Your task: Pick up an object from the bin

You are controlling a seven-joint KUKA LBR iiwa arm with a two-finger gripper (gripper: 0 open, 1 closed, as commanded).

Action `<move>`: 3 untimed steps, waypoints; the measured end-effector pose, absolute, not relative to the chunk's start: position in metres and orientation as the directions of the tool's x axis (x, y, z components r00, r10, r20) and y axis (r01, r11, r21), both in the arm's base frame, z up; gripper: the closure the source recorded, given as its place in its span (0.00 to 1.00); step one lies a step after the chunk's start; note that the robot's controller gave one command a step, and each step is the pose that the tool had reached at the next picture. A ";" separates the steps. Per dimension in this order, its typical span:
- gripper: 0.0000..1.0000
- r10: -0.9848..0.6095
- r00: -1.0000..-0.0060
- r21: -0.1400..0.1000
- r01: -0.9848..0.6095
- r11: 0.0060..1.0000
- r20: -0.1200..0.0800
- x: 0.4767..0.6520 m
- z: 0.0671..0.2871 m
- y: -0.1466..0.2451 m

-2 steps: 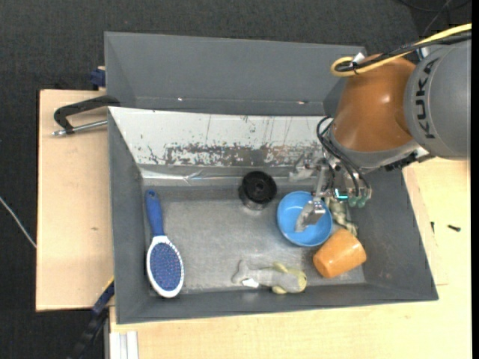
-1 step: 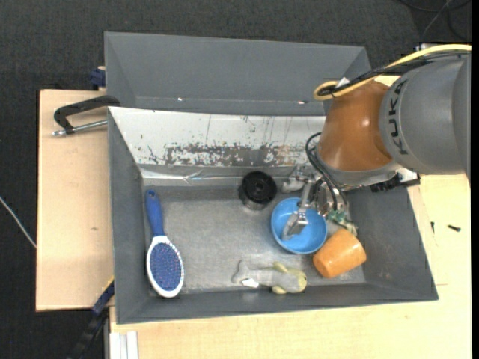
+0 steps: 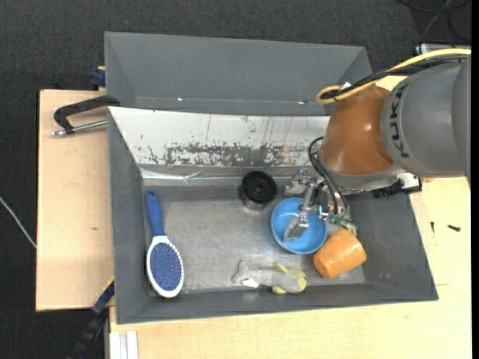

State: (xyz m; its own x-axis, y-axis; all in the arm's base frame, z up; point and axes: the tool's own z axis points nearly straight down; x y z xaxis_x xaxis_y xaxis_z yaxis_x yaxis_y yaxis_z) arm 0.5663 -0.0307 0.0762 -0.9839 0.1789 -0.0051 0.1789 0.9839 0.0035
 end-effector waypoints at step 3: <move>0.00 0.177 -0.984 0.002 0.177 0.984 -0.005 0.570 0.079 -0.029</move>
Offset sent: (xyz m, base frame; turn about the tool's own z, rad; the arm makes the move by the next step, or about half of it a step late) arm 0.0000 0.0000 0.0000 0.0000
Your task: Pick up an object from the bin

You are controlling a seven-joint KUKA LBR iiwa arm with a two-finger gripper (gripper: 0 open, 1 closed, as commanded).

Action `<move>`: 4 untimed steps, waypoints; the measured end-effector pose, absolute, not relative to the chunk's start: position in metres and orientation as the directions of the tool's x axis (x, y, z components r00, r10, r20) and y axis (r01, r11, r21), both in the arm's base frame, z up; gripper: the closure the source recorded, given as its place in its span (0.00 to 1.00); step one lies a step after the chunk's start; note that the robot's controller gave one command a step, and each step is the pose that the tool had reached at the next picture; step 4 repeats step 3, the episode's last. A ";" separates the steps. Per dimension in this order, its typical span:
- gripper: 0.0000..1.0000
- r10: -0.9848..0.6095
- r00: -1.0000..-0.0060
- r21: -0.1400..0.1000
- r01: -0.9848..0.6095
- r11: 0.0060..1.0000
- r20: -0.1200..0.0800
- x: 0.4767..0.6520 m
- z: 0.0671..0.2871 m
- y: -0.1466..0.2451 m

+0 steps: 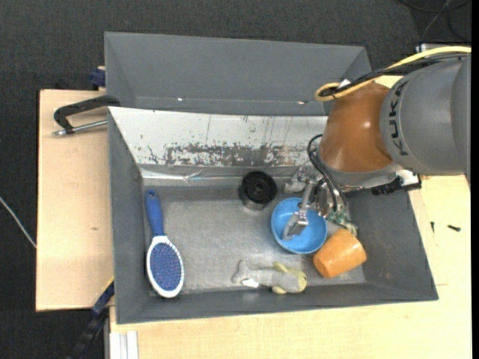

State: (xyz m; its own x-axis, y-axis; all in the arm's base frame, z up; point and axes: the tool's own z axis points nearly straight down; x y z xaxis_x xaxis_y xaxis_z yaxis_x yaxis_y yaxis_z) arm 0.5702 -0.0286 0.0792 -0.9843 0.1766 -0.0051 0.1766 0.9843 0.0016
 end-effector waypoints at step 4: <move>1.00 0.175 -0.985 0.002 0.175 0.985 -0.009 0.578 0.161 -0.030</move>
Offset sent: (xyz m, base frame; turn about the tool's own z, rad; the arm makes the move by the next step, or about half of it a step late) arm 0.0000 0.0000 0.0000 0.0000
